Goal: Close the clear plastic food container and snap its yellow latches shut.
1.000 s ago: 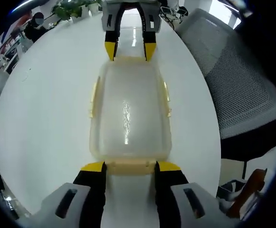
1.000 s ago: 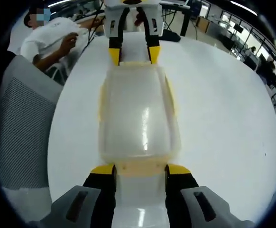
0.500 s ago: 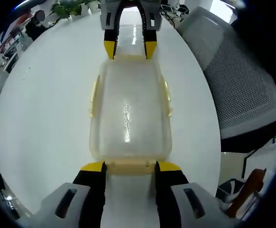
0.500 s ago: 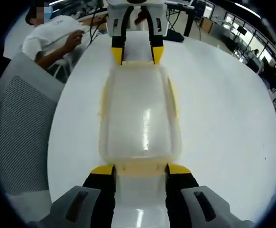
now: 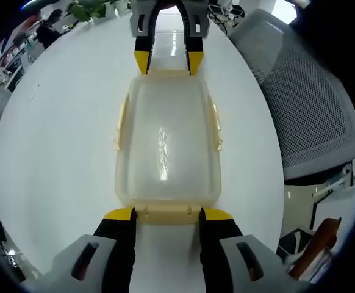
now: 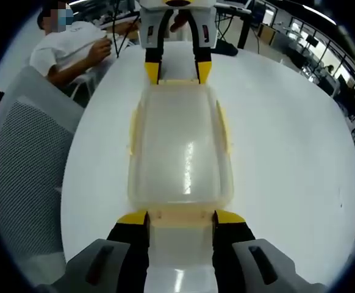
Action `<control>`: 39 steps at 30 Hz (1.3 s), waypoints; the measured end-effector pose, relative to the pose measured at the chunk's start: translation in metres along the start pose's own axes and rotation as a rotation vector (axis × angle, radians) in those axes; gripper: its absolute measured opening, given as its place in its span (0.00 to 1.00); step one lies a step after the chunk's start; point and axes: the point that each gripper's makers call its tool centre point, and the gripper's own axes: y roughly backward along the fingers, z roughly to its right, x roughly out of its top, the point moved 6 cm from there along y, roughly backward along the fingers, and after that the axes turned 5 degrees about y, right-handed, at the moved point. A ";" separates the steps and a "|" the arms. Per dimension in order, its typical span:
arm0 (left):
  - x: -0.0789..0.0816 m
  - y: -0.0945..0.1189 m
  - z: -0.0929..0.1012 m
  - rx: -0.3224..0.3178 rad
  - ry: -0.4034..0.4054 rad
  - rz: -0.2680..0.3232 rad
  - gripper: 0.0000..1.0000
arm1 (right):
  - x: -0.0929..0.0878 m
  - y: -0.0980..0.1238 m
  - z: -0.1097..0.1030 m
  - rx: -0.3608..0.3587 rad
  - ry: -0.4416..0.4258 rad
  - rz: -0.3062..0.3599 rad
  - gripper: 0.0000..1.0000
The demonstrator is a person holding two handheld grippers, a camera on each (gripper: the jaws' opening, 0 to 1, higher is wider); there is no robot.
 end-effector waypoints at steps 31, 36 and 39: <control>0.004 0.006 0.000 -0.008 0.005 0.060 0.39 | -0.005 0.008 -0.001 -0.006 -0.014 0.032 0.39; 0.004 0.013 0.002 -0.001 0.004 0.061 0.39 | -0.002 0.013 -0.002 -0.008 -0.008 0.049 0.39; 0.005 0.015 0.003 -0.004 0.009 0.063 0.39 | -0.001 0.015 -0.003 -0.005 -0.005 0.054 0.39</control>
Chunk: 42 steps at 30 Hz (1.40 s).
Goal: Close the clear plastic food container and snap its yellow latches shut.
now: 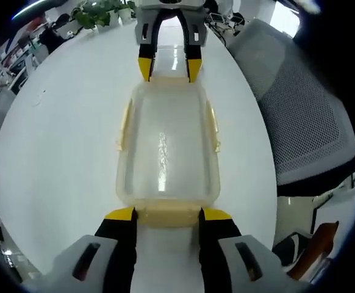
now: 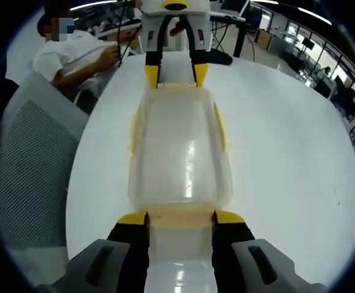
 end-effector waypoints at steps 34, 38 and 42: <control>0.020 0.026 0.002 -0.007 0.009 0.007 0.38 | 0.008 0.037 0.003 0.000 0.018 0.018 0.38; 0.024 0.031 0.003 -0.002 0.004 0.000 0.38 | 0.009 0.043 0.002 -0.001 0.019 0.017 0.38; 0.028 0.038 0.003 -0.018 0.011 -0.004 0.38 | 0.010 0.050 0.002 0.002 0.021 0.024 0.38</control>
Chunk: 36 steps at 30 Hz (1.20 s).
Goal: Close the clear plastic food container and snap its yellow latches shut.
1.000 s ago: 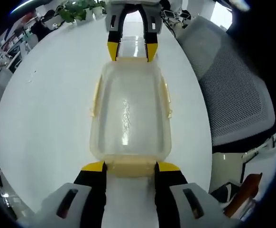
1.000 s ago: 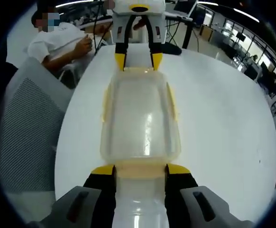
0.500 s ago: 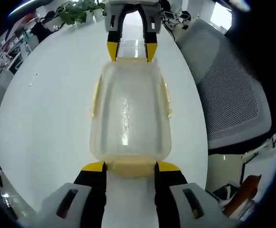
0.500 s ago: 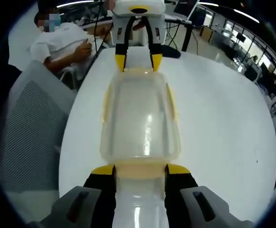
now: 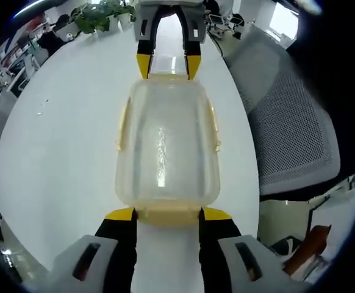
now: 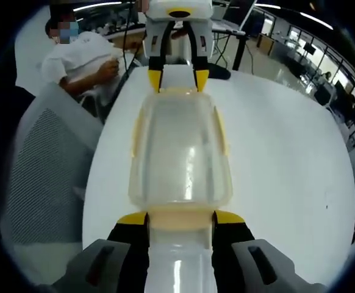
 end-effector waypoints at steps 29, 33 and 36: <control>0.019 0.002 0.006 0.011 0.013 0.024 0.38 | -0.009 0.020 -0.003 -0.004 0.016 -0.010 0.38; 0.026 -0.002 0.008 0.015 0.009 0.021 0.38 | -0.016 0.023 -0.003 -0.003 0.016 -0.017 0.38; 0.030 -0.004 0.009 0.012 0.009 0.022 0.38 | -0.020 0.026 -0.005 0.000 0.013 -0.017 0.39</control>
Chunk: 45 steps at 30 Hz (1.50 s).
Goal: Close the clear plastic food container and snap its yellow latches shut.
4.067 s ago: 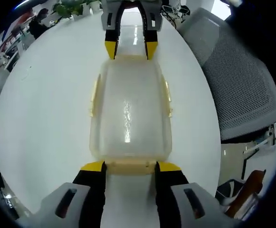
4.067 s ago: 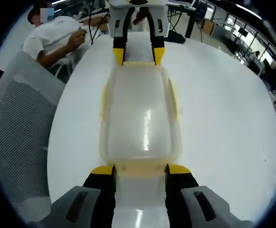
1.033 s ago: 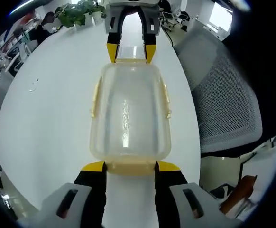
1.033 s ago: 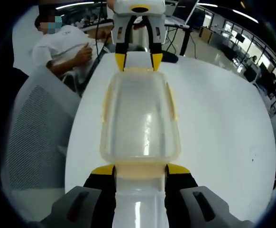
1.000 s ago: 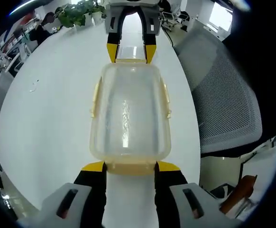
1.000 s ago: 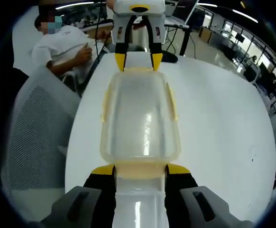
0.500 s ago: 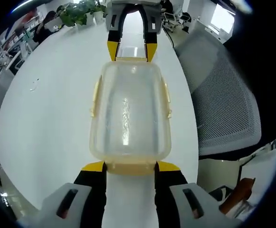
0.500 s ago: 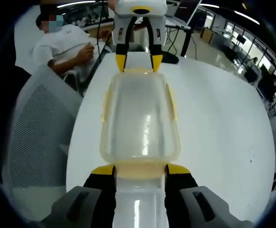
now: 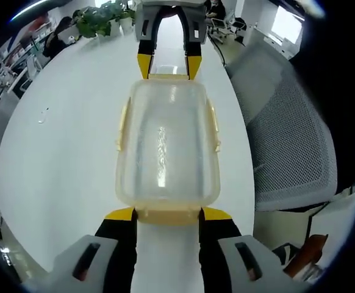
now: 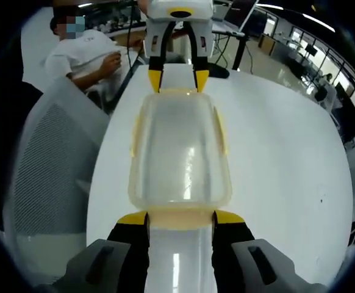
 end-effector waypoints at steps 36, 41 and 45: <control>0.068 -0.027 0.013 -0.004 -0.014 0.027 0.38 | -0.065 0.033 -0.013 -0.010 -0.013 -0.036 0.38; 0.075 -0.032 0.014 -0.008 -0.018 0.029 0.38 | -0.072 0.036 -0.016 -0.010 -0.016 -0.037 0.39; 0.080 -0.035 0.015 -0.012 -0.018 0.033 0.38 | -0.079 0.040 -0.019 -0.011 -0.020 -0.040 0.39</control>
